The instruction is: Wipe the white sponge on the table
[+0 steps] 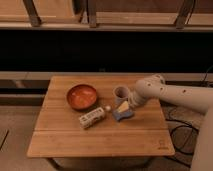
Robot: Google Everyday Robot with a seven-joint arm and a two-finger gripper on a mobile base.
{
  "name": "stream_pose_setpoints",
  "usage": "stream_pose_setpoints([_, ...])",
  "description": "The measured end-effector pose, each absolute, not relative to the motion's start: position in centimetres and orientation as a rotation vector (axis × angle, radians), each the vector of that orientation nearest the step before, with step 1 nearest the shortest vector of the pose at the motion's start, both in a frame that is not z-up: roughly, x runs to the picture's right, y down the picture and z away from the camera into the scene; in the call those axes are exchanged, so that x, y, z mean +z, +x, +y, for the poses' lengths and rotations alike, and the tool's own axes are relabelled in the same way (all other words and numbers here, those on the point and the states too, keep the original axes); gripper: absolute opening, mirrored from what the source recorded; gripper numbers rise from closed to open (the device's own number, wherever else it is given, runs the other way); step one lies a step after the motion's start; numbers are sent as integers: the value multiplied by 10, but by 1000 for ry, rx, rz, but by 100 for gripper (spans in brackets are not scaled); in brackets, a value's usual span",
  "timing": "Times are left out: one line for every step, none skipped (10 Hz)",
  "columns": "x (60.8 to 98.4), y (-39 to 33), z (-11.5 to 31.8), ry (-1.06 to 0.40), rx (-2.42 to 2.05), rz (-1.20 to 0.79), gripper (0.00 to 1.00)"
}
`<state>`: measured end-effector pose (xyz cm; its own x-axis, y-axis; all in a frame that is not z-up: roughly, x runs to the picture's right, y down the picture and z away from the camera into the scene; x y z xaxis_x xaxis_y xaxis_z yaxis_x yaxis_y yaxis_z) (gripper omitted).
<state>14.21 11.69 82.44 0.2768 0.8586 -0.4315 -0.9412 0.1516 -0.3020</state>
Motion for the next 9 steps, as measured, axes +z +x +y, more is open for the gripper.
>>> stream_pose_setpoints([824,142,115,-563,1292,169,80])
stream_pose_setpoints([825,139,110,-545,1269,157,80])
stream_pose_setpoints([830,132,105,-522,1237,147,80])
stream_pose_setpoints([843,129,104,-497,1210,159,80])
stream_pose_setpoints([854,131,108,-486,1203,177,80])
stream_pose_setpoints([859,133,110,-480,1200,190,80])
stream_pose_setpoints([879,139,124,-471,1195,255,80])
stream_pose_setpoints([888,140,132,-469,1192,289,80])
stream_pose_setpoints([894,142,139,-474,1201,318,80])
